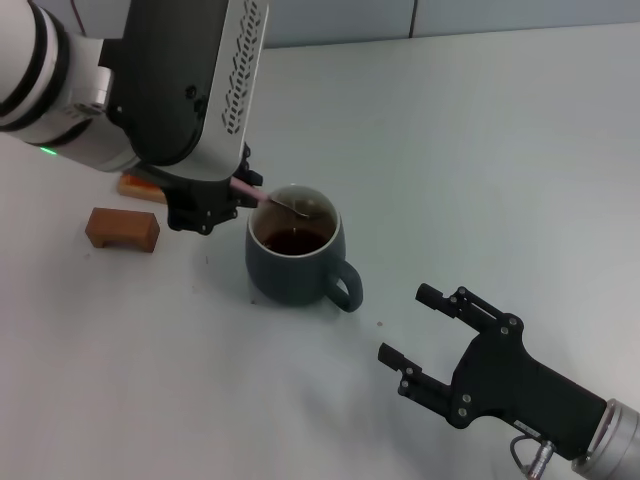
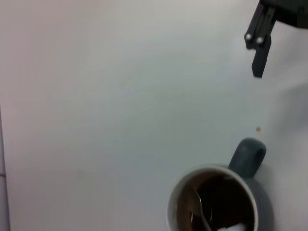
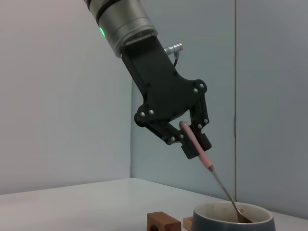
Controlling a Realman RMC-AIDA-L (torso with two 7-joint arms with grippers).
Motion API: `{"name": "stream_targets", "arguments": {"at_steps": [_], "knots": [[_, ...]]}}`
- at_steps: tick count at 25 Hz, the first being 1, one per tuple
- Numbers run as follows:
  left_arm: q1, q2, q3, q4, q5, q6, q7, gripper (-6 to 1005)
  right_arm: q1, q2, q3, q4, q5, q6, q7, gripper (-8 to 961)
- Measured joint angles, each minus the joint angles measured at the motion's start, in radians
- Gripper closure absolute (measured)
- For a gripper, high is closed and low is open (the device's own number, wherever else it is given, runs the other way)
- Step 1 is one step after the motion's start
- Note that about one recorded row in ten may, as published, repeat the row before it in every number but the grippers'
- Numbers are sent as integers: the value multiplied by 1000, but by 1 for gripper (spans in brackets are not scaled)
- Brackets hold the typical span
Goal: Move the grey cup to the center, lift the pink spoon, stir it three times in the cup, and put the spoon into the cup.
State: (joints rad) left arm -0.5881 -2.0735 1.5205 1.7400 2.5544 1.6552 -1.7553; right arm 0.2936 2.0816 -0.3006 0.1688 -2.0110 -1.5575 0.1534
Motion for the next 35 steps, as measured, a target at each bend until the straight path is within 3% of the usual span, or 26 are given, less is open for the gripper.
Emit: {"name": "stream_targets", "arguments": {"at_steps": [8, 9, 12, 15, 18, 19, 21, 25, 28, 31, 34, 35], "knots": [[24, -4, 34, 4, -48, -43, -45, 819, -3, 0, 0, 2, 0, -1, 0, 224], [62, 0, 26, 6, -123, -86, -57, 819, -3, 0, 0, 2, 0, -1, 0, 224], [89, 3, 3, 1, -201, -108, -38, 760, -4, 0, 0, 3, 0, -3, 0, 224], [175, 4, -75, -24, -411, -186, 61, 701, -5, 0, 0, 3, 0, -12, 0, 224], [222, 4, -114, -40, -510, -230, 120, 642, -11, 0, 0, 0, 0, -31, 0, 224], [276, 5, -181, -81, -647, -265, 205, 623, -13, 0, 0, -2, -1, -40, 0, 224], [302, 6, -232, -131, -733, -266, 263, 564, -15, -2, 3, -7, -1, -59, 0, 224], [334, 10, -367, -340, -886, -216, 422, 410, -16, -3, 6, -17, -1, -76, 0, 224], [342, 10, -466, -517, -919, -138, 570, 289, -12, -2, 5, -18, -2, -77, 0, 224], [344, 11, -514, -613, -920, -101, 641, 167, -7, -1, 3, -18, -2, -77, 0, 224], [340, 23, -562, -825, -892, -62, 750, 167, -2, 0, 2, -18, -2, -77, 0, 224], [340, 23, -562, -825, -892, -62, 750, 167, 1, -1, 1, -18, -2, -77, 0, 224]]}}
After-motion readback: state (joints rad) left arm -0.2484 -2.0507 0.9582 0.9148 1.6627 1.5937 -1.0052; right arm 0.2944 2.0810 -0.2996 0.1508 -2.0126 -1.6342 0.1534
